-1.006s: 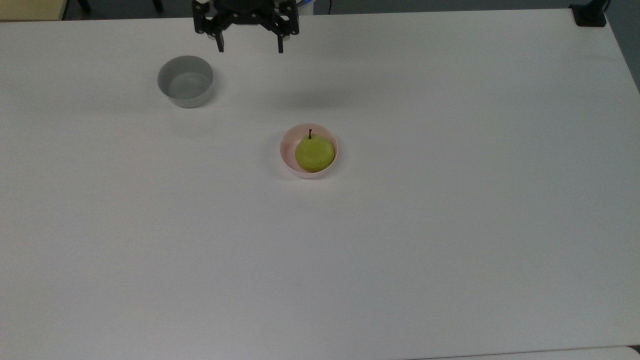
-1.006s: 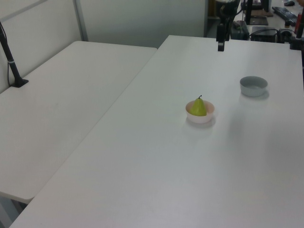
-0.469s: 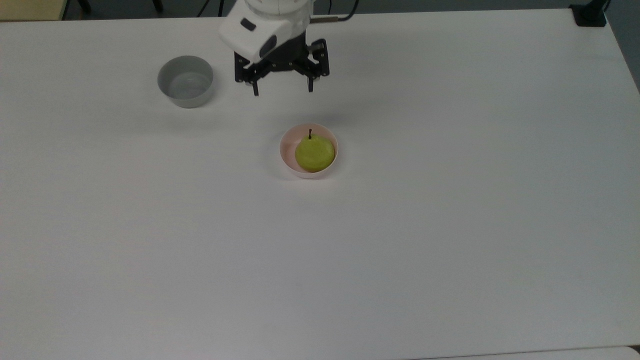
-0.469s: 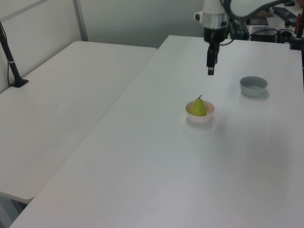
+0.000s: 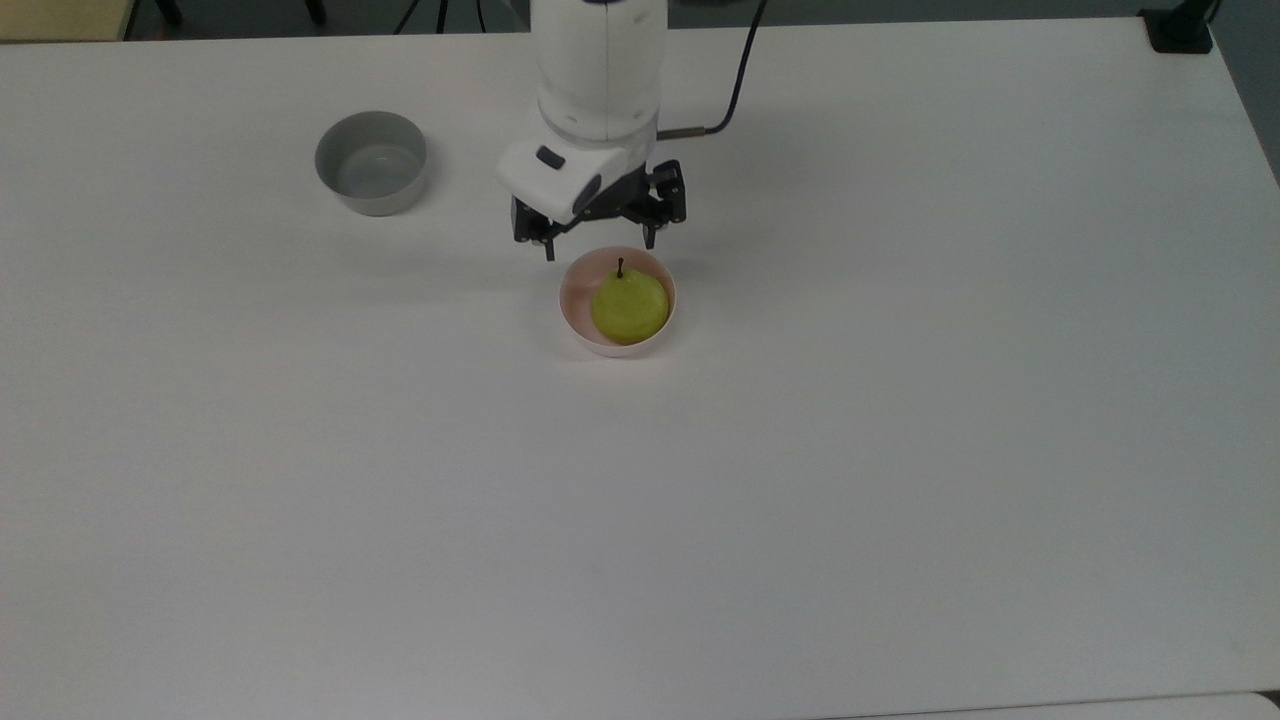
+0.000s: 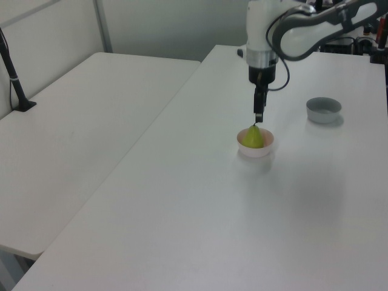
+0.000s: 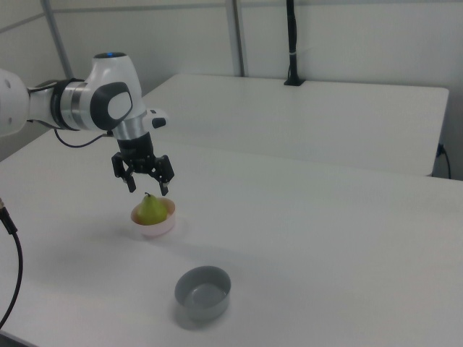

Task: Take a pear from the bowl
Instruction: 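Move the open gripper over the pink bowl and lower onto the pear, then close the gripper around the yellow-green pear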

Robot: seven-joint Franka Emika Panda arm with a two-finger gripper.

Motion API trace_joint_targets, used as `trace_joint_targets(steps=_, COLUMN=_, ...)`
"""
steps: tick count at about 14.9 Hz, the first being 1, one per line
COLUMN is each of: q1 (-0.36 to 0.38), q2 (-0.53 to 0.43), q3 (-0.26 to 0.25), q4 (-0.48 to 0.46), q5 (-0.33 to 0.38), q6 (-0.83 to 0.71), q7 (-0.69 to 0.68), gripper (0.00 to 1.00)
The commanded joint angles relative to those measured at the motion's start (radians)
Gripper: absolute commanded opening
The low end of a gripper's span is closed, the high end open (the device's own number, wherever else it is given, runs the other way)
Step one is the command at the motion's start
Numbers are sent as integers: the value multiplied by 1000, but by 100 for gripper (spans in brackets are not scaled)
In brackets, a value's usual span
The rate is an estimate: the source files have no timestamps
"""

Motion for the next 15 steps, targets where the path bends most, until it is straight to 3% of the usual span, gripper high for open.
trace_joint_targets(steps=1, q1=24, q2=44, q3=-6, q4=-5, q5=2, q6=51, q7=-14, gripper=100)
trace_joint_targets(steps=5, q1=38, q2=95, q3=-6, q4=-5, q5=2, q6=106, q7=-9, gripper=99)
trace_joint_targets(steps=11, q1=46, q2=119, q3=-6, q4=-5, q5=-9, q6=121, q7=-11, gripper=88)
trace_joint_targets(steps=13, q1=44, q2=124, q3=-6, q4=-5, q5=-17, q6=121, q7=-17, gripper=77)
trace_joint_targets(steps=14, q1=44, q2=126, q3=-6, q4=-5, q5=-17, q6=123, q7=-18, gripper=64)
trace_joint_targets(steps=15, q1=44, q2=126, q3=-6, q4=-5, q5=-18, q6=123, q7=-18, gripper=58)
